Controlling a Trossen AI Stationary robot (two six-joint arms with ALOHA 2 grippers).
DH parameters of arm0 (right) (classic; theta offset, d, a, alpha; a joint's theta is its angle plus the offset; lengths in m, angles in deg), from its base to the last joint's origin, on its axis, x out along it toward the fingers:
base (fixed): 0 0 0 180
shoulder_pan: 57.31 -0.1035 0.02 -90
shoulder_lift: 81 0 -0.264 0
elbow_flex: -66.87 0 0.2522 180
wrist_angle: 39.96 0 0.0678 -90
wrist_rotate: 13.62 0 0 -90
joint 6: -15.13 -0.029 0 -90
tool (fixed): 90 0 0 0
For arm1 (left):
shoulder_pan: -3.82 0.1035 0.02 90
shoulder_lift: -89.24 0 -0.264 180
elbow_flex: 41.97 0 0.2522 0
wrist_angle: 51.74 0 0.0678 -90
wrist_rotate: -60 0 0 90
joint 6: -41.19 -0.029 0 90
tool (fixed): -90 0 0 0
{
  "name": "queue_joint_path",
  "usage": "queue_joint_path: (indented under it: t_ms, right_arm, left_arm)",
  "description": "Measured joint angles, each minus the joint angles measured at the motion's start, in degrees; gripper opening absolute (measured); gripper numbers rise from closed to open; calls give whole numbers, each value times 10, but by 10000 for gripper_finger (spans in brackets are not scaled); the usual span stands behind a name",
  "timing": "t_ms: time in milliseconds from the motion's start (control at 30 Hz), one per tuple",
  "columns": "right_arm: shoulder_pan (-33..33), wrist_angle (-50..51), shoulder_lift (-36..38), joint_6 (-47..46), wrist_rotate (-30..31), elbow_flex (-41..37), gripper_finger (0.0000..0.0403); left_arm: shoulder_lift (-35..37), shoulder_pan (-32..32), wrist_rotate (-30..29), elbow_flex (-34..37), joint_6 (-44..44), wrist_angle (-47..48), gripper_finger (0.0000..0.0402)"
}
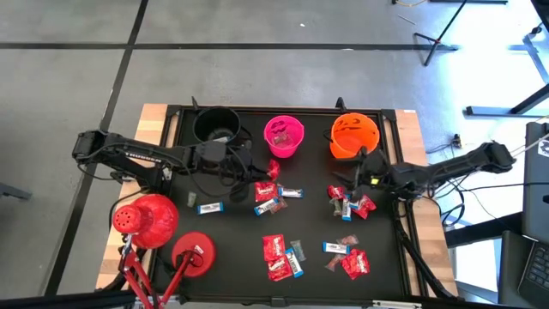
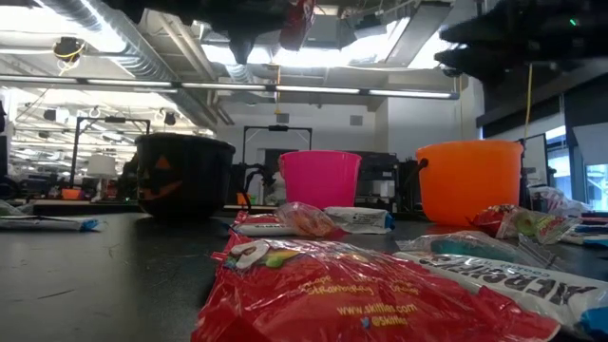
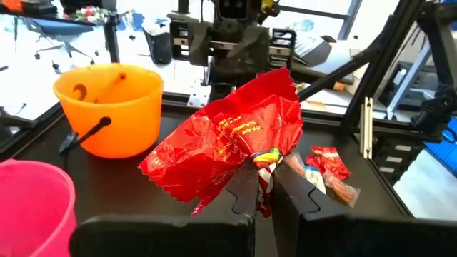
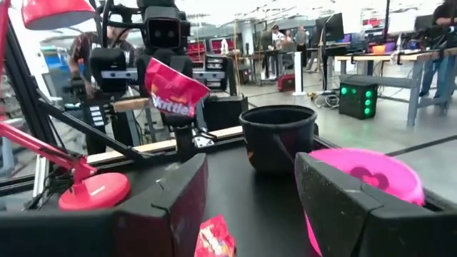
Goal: Organize candy in baskets
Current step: Put the red candy into the orange bucket
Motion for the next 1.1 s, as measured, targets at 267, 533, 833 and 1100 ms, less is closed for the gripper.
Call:
queue_joint_path:
  t_ms: [267,533,833,1100]
  right_arm:
    - [0,1,-188,52,-6,143,214]
    - [14,2,-349,68,-21,265,214]
    - [50,-71,-402,51,-90,304,214]
    - [50,-75,-404,36,-140,304,214]
  left_arm:
    - [0,0,1,0,0,-10,6]
    - [0,-1,15,0,-1,-8,6]
    - [0,0,14,0,-18,-4,6]
    - [0,0,23,0,-20,-3,6]
